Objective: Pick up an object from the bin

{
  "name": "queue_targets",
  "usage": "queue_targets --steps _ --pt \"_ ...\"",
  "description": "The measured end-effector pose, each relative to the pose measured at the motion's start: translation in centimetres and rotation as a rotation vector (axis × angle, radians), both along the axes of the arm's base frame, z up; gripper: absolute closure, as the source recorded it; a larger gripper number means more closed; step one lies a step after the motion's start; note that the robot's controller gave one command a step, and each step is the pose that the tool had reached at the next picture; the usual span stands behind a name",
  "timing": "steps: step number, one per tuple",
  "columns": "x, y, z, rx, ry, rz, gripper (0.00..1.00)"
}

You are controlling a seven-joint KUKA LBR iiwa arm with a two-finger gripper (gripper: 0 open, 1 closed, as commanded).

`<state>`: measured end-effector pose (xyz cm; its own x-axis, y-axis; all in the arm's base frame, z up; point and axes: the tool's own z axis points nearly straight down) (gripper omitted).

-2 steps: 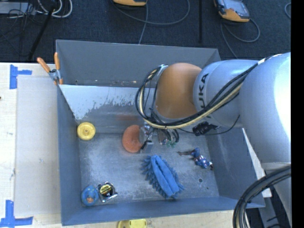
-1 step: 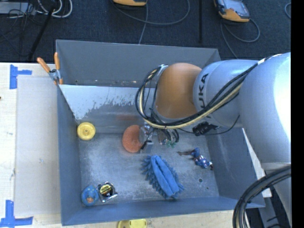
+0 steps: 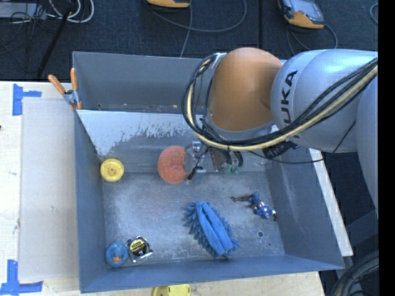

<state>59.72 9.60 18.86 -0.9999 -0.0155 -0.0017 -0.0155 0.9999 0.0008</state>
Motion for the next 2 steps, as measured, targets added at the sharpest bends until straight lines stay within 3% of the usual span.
queue_targets --steps 1,2 --pt "0.0 0.0 0.0 0.000 0.000 -0.002 1.00" --pt "0.1 -0.2 2.4 -0.001 0.000 0.020 1.00"
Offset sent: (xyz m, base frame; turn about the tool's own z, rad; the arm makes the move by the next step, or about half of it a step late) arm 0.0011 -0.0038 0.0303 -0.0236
